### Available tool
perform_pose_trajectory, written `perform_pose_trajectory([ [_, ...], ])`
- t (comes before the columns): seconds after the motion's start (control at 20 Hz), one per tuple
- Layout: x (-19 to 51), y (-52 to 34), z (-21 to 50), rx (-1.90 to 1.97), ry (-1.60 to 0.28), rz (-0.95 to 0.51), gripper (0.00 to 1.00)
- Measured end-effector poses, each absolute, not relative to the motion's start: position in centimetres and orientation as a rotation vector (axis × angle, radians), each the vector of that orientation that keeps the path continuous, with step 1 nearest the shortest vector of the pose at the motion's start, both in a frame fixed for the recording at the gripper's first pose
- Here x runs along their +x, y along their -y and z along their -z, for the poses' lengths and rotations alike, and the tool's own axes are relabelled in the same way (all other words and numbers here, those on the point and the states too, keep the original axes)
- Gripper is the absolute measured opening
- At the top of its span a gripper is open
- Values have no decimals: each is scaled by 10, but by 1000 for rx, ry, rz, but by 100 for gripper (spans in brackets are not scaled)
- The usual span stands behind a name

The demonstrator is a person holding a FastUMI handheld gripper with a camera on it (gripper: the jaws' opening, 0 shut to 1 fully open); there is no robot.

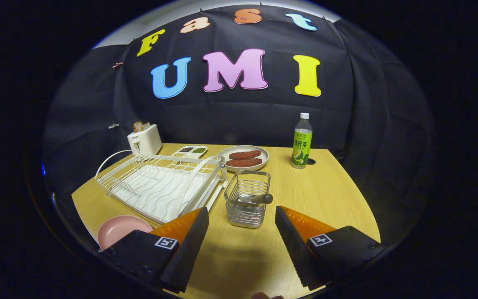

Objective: Take the plate from the dish rack, then take the spoon from the basket and place it into the plate.

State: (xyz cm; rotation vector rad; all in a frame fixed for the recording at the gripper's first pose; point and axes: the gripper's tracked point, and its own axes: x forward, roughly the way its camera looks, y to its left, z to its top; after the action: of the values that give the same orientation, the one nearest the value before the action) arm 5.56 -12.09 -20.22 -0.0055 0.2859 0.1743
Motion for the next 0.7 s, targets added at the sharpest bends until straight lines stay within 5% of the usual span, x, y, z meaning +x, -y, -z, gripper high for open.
perform_pose_trajectory([
  [0.7, 124, 127, 197, 3, -108, -176, 98],
])
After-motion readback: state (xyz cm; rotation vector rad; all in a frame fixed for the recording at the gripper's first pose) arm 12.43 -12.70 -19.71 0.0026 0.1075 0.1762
